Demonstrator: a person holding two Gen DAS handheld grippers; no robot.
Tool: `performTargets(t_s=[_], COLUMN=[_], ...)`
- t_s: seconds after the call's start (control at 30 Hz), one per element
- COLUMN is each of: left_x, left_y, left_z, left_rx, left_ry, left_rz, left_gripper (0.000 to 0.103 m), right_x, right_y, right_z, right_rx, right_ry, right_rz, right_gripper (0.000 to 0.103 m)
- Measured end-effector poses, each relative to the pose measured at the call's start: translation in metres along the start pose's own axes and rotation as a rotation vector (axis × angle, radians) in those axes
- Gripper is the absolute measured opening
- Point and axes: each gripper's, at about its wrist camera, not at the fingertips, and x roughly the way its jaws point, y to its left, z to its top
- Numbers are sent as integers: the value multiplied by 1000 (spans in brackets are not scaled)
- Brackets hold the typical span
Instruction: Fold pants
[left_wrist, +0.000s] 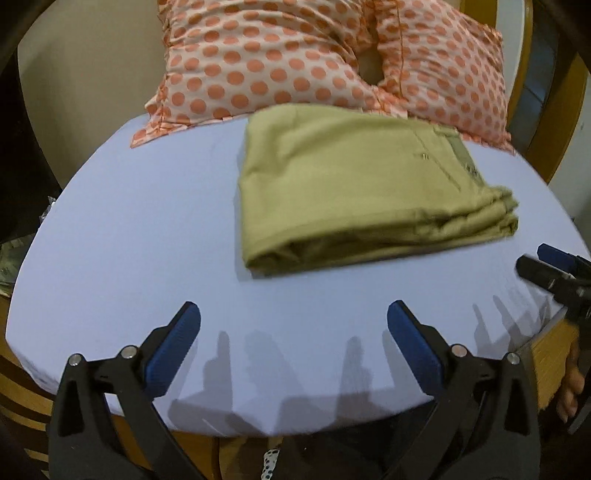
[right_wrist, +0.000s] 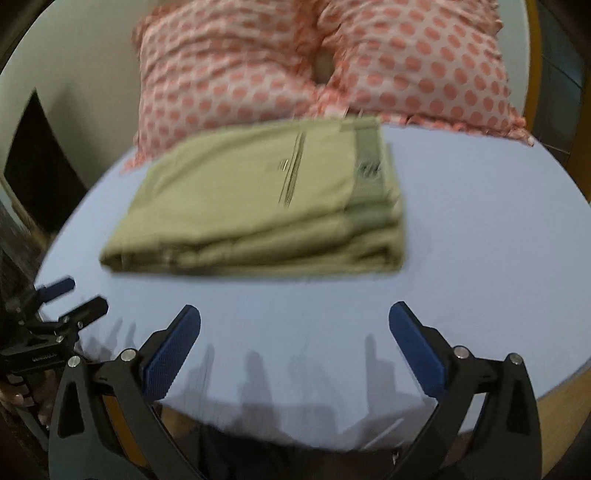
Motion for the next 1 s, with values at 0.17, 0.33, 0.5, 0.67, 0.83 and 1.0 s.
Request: performTargets(t_s=[0.17, 0.33, 0.5, 0.67, 0.83, 1.0], left_x=[16, 25, 24, 24, 22, 22], left_y=[-8, -8, -9, -8, -8, -7], left_z=[-5, -13, -17, -17, -19, -20], left_rx=[21, -7, -11, -11, -1, 4], left_ry=[21, 26, 2, 0, -8, -14], left_rz=[45, 21, 22, 21, 14, 6], left_gripper=[101, 101, 101, 101, 101, 101], right_x=[13, 22, 23, 23, 23, 22], right_y=[18, 25, 25, 27, 27, 26], right_z=[-12, -18, -17, -17, -18, -17], right_rx=[-45, -74, -64, -65, -64, -65], right_ry=[26, 52, 54, 57, 56, 57], right_rz=[-76, -143, -144, -145, -146, -145], right_gripper=[102, 102, 102, 102, 102, 102])
